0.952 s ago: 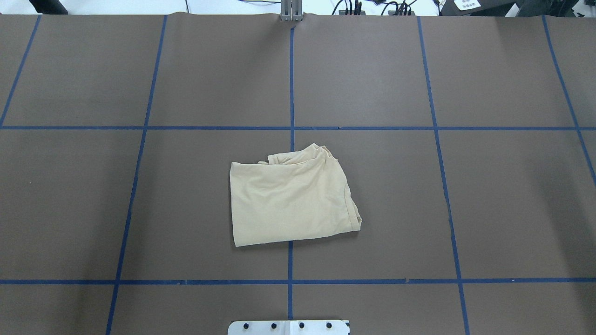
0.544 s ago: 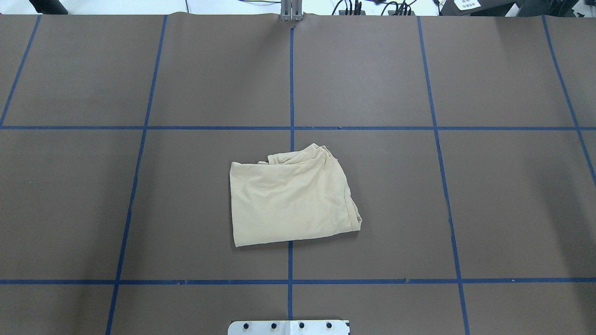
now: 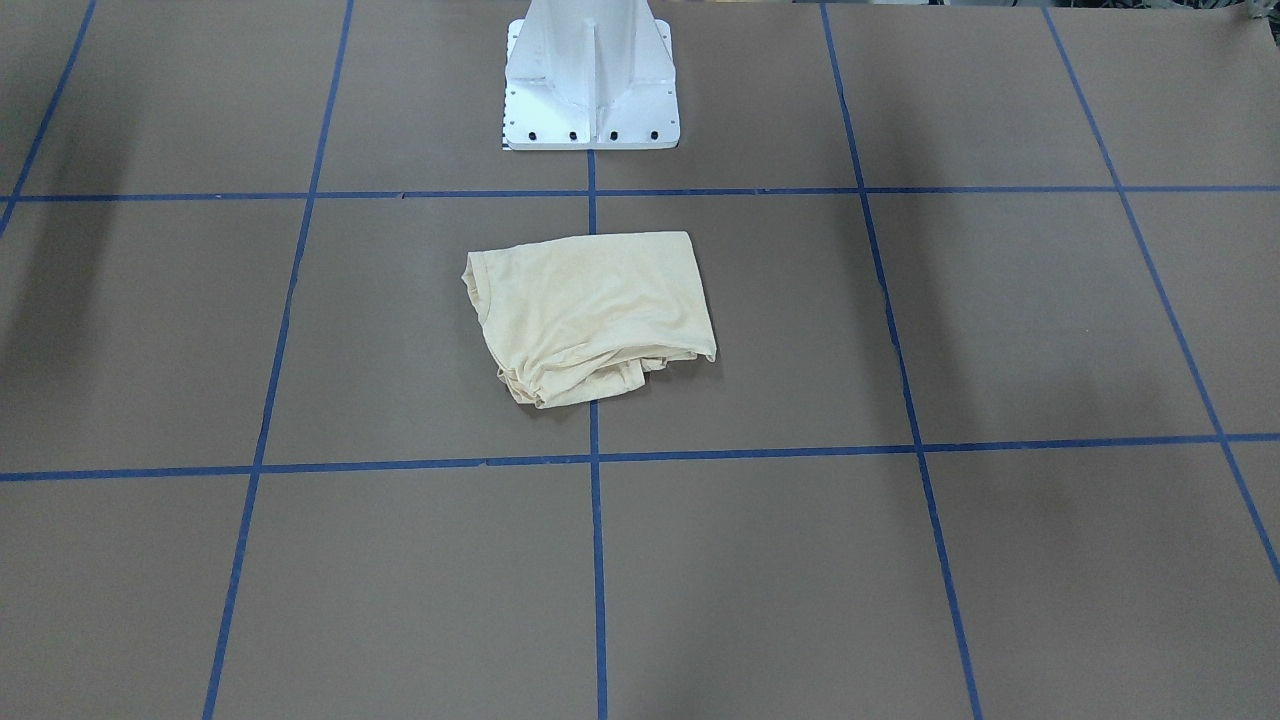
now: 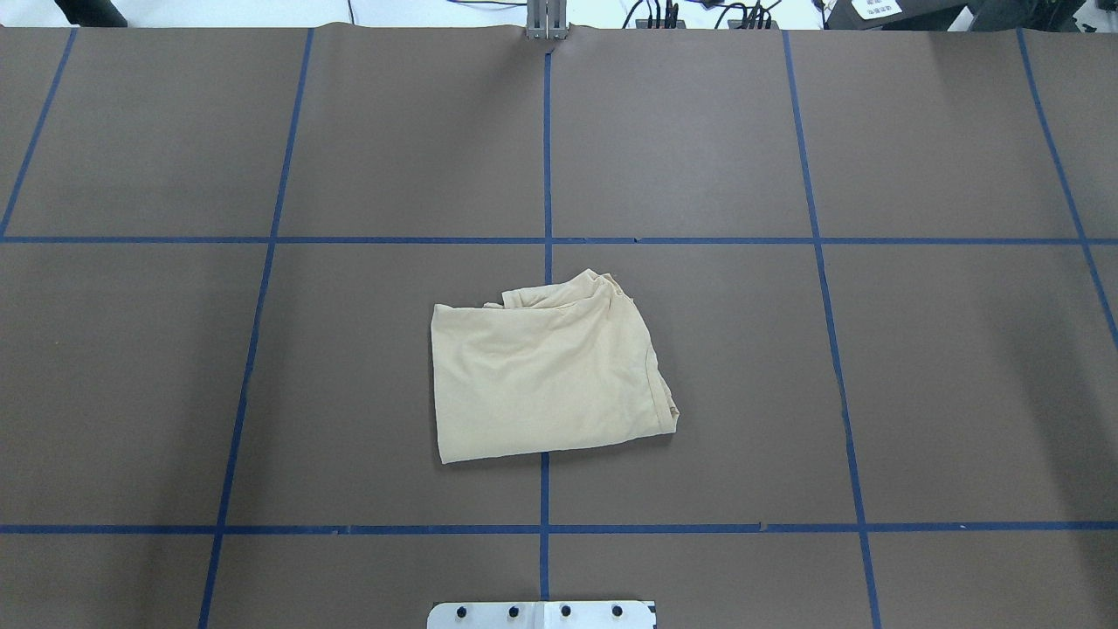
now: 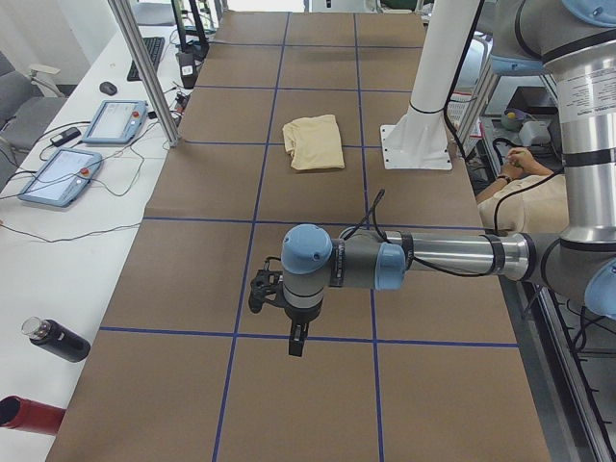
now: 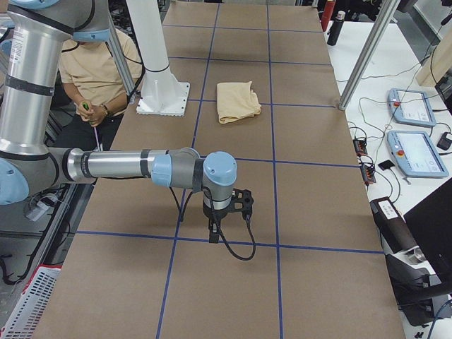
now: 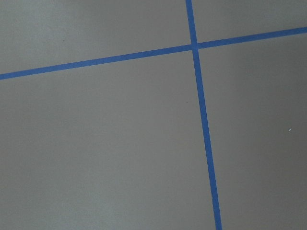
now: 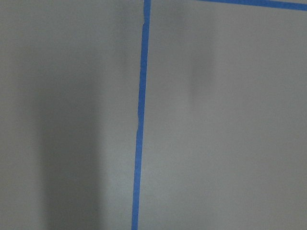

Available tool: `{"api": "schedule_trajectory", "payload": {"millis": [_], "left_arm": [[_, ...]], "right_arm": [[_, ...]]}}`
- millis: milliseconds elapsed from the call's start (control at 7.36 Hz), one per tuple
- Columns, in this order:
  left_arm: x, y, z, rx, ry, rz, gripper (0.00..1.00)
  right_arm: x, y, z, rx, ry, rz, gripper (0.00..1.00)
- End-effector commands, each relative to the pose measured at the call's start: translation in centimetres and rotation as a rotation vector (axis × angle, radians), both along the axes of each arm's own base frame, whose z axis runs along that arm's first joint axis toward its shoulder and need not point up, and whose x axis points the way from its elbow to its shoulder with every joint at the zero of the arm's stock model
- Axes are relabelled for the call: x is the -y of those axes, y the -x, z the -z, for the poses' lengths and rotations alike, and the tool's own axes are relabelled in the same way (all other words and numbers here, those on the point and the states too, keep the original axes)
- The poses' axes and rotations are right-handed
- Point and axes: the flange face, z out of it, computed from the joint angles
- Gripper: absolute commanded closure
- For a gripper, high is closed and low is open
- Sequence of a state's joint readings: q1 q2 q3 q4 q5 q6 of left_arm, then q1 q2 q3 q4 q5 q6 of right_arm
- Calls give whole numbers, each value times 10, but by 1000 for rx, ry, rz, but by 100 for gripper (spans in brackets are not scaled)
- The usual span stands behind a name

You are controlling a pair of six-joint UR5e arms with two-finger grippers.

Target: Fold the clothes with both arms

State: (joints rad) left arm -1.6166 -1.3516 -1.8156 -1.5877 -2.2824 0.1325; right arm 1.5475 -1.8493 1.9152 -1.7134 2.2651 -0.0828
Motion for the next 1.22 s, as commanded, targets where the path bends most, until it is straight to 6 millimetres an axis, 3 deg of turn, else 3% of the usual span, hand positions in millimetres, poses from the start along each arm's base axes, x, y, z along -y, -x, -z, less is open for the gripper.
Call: {"api": "schedule_trajectory", "payload": {"millis": [0, 1088], "left_arm": [[-1, 0, -4, 1, 8, -1, 0], [-7, 0, -11, 0, 25, -1, 0]], "right_arm": [[0, 0, 2, 1, -4, 1, 0], [0, 0, 2, 4, -2, 0, 0]]}}
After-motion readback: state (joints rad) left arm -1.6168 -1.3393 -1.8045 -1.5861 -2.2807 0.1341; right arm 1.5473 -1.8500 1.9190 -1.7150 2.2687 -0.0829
